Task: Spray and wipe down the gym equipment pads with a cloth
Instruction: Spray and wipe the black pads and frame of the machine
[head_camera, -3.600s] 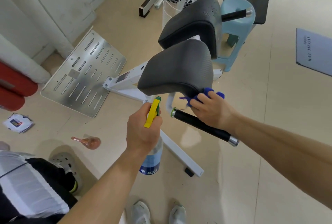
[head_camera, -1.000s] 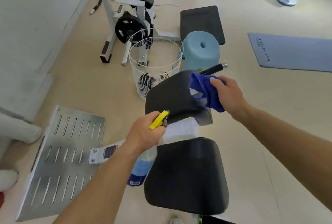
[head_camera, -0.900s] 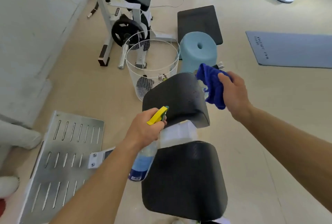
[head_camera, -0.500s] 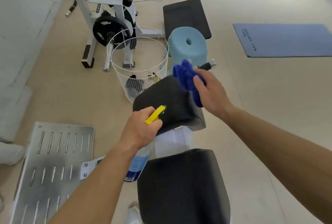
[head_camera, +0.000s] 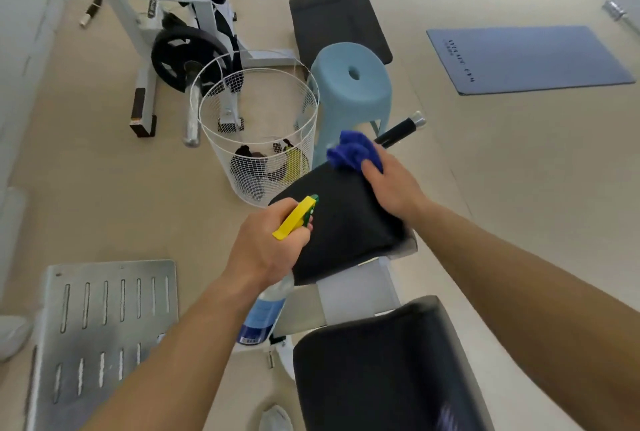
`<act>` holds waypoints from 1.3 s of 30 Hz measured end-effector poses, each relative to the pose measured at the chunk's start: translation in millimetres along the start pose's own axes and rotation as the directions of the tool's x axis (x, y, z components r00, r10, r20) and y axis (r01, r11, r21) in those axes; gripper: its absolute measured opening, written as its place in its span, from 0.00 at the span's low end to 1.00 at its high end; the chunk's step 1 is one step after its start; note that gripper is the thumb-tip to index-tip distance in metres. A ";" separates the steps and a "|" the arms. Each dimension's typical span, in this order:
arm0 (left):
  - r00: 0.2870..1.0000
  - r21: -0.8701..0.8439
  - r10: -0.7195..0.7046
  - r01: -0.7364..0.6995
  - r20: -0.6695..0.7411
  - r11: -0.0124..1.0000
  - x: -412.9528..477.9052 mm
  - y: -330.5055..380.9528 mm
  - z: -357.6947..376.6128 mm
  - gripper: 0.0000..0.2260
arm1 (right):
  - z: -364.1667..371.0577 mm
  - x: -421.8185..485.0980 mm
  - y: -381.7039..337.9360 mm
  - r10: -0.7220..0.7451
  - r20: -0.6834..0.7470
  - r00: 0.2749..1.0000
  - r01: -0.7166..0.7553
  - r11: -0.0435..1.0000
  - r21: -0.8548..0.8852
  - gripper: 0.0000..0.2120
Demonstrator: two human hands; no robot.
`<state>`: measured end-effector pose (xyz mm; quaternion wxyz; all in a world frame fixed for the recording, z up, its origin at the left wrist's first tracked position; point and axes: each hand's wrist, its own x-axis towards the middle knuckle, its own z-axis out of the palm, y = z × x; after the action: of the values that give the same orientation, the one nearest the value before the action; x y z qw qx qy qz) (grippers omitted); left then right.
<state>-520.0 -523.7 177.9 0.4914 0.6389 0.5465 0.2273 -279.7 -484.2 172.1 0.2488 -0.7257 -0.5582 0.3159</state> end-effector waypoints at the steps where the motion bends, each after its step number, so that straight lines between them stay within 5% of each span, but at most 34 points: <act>1: 1.000 0.010 0.016 -0.016 -0.002 1.000 2.2 1.2 -2.7 0.14 | 0.8 8.3 -5.8 0.036 -0.014 0.999 -0.036 0.999 0.020 0.20; 4: 0.999 0.024 0.044 -0.045 0.009 0.999 5.2 1.5 -6.2 0.13 | 0.3 -20.3 -0.8 -0.078 0.042 0.996 0.085 0.977 -0.198 0.22; 9: 1.000 0.021 0.024 -0.024 0.012 1.000 2.4 -16.6 -4.0 0.09 | -1.8 -86.9 18.8 -0.315 0.368 0.875 0.482 0.645 -0.593 0.23; 17: 0.990 -0.095 -0.052 0.040 -0.133 0.995 -13.0 -49.0 0.5 0.09 | 63.6 -8.4 -35.4 -0.256 0.319 0.912 0.400 0.391 -0.829 0.25; 26: 0.981 -0.103 -0.095 0.078 -0.167 0.992 -41.1 -70.4 -15.0 0.10 | 77.1 -62.5 -29.9 -0.236 0.709 0.665 0.747 0.216 -0.628 0.25; 31: 0.978 -0.112 -0.118 0.100 -0.171 0.989 -49.0 -85.0 -14.0 0.09 | 89.8 16.1 -52.7 -0.255 0.527 0.811 0.582 0.259 -0.771 0.22; 33: 0.975 -0.122 -0.127 0.106 -0.182 0.987 -51.4 -93.1 -12.8 0.09 | 114.7 8.6 -47.1 -0.272 0.536 0.799 0.596 0.241 -0.766 0.23; 39: 0.959 -0.139 -0.183 0.156 -0.217 0.978 -62.8 -120.0 -14.6 0.08 | 134.8 -80.1 -21.9 -0.148 0.868 0.473 0.881 0.109 -0.461 0.27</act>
<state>-607.8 -585.8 94.3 0.4808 0.5284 0.6374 0.2888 -407.5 -555.0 110.9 -0.2949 -0.2945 -0.9074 0.0542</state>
